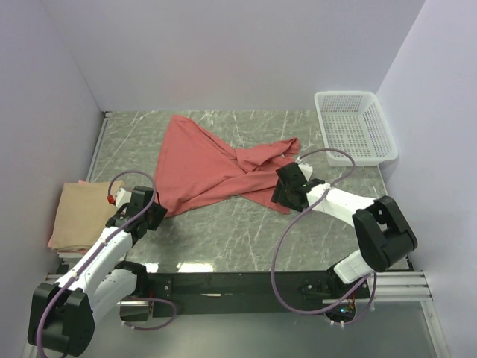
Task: Fold and stack the t-shirts
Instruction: Flatten the tshirt out
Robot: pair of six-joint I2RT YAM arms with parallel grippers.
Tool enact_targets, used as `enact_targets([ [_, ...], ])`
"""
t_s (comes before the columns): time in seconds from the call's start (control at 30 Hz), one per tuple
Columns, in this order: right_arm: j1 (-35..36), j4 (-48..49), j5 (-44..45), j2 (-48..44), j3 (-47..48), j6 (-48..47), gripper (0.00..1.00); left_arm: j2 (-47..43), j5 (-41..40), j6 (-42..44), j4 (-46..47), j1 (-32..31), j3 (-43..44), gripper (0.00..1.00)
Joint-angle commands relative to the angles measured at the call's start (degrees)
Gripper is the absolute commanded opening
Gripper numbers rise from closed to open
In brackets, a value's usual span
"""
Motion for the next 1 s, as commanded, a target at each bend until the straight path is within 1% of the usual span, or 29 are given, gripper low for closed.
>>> enact_targets([
  [0.0, 1.3, -1.2, 3.5, 2.2, 3.5, -1.0, 0.7, 0.1, 0.4, 0.9, 1.5, -0.1, 1.9, 0.41],
  [0.23, 4.0, -3.2, 5.6, 7.6, 5.6, -1.2, 0.68, -0.1, 0.3, 1.0, 1.4, -0.1, 2.0, 0.41],
  [0.33, 4.7, -3.9, 6.2, 8.6, 6.0, -1.2, 0.62, 0.1, 0.3, 1.0, 1.7, -0.1, 1.9, 0.41],
  [0.4, 4.8, -3.8, 6.2, 8.7, 5.6, -1.3, 0.48, 0.3, 0.4, 1.0, 1.8, -0.1, 1.9, 0.41],
  [0.47, 4.8, -3.8, 6.4, 8.2, 5.3, -1.5, 0.29, 0.5, 0.4, 1.2, 1.8, -0.1, 2.1, 0.41],
  [0.5, 4.8, -4.1, 6.5, 8.0, 4.9, -1.6, 0.22, 0.6, 0.4, 1.2, 1.8, -0.1, 2.1, 0.41],
  [0.53, 4.8, -4.4, 6.7, 7.1, 4.8, -1.5, 0.13, 0.7, 0.3, 1.3, 1.7, -0.1, 2.2, 0.41],
  [0.57, 4.8, -5.2, 7.0, 6.5, 4.5, -1.5, 0.01, 0.6, 0.3, 1.3, 1.7, -0.1, 2.2, 0.41],
  [0.6, 4.7, -5.7, 7.5, 5.5, 4.2, -1.4, 0.0, 0.5, 0.2, 1.3, 1.6, -0.1, 2.2, 0.41],
  [0.7, 4.5, -7.6, 9.0, -1.4, 2.6, -1.1, 0.0, 0.4, 0.0, 1.3, 1.5, -0.1, 2.2, 0.41],
  [0.73, 4.0, -8.6, 9.4, -5.7, 2.4, -1.1, 0.0, 0.4, -0.1, 1.4, 1.4, -0.1, 2.2, 0.41],
  [0.8, 3.5, -12.1, 10.2, -10.6, 2.6, -1.0, 0.0, 0.4, -0.4, 1.4, 1.0, -0.1, 2.4, 0.4],
  [0.83, 3.1, -13.1, 10.8, -15.7, 2.9, -1.2, 0.0, 0.4, -0.4, 1.5, 0.8, -0.1, 2.6, 0.4],
  [0.9, 1.7, -16.3, 10.9, -22.7, 4.1, -1.7, 0.0, 0.4, -0.8, 1.6, 0.4, -0.1, 2.7, 0.4],
  [0.97, 0.3, -19.2, 11.0, -26.5, 6.2, -2.1, 0.0, 0.1, -0.6, 1.6, 0.5, -0.1, 2.6, 0.39],
])
